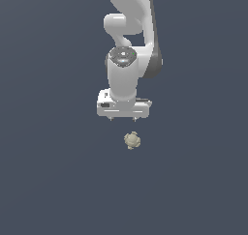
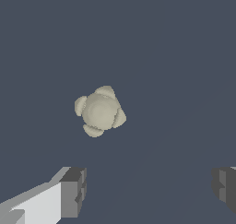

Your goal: Pick up the object and move it to a goal position.

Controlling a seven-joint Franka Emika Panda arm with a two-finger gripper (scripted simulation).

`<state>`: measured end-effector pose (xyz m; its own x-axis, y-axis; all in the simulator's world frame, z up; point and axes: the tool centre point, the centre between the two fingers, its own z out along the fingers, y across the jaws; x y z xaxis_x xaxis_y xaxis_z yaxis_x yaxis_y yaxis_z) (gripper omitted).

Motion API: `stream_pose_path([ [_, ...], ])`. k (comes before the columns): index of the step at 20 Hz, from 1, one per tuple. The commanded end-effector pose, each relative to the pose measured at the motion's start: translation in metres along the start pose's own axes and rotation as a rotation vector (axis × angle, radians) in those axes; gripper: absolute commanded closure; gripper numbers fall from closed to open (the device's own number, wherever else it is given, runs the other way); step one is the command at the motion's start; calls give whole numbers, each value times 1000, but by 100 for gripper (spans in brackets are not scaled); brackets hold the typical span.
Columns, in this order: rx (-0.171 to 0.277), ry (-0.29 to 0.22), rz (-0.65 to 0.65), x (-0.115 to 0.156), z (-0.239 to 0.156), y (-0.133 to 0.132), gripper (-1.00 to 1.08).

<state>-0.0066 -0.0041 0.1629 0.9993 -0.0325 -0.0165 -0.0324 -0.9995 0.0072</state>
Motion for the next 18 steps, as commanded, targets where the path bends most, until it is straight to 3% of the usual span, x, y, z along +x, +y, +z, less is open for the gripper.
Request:
stream_pose_path([
  [1,0,0,0,0,0,0,-92],
  [10,-36,-20,12,-3,3,20,-92],
  [18,-34,-18,-18,0,7,16,-92],
])
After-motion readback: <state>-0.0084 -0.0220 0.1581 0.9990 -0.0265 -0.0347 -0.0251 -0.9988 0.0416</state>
